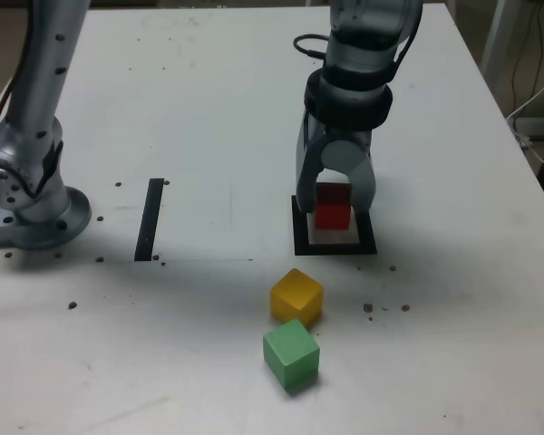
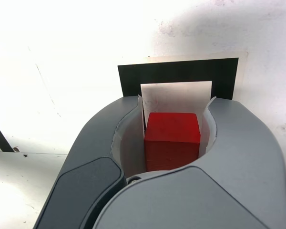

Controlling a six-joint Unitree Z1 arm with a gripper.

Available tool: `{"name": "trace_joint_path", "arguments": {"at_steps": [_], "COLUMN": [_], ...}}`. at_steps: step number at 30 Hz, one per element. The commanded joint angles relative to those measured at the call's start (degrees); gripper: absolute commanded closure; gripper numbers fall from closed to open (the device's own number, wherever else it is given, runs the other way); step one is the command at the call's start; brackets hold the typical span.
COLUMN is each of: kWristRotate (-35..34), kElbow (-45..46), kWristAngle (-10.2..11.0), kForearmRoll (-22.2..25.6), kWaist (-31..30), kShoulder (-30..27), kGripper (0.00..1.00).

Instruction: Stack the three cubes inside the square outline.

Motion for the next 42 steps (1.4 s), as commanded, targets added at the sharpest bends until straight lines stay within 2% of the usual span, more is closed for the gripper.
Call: {"name": "trace_joint_path", "arguments": {"at_steps": [1, 2, 7, 9, 19, 28, 34, 42], "kWristRotate": [0.22, 0.36, 1.05, 1.17, 1.49, 1.48, 2.44, 2.72], "kElbow": [0.17, 0.32, 1.52, 2.12, 3.21, 2.93, 2.40, 3.38], "kWristAngle": [-0.16, -0.24, -0.69, -0.77, -0.21, 4.10, 5.23, 5.79], "kForearmRoll": [-0.44, -0.69, -2.14, -2.69, -3.22, -1.37, 1.72, 4.13], "kWaist": [0.12, 0.14, 0.36, 0.54, 1.15, 0.18, -3.40, -11.43], "kShoulder": [0.33, 0.45, 1.13, 1.30, 0.61, -5.18, -7.65, -9.02], "kGripper": [0.74, 0.66, 0.11, 0.01, 0.00, 0.00, 0.00, 0.01]}}
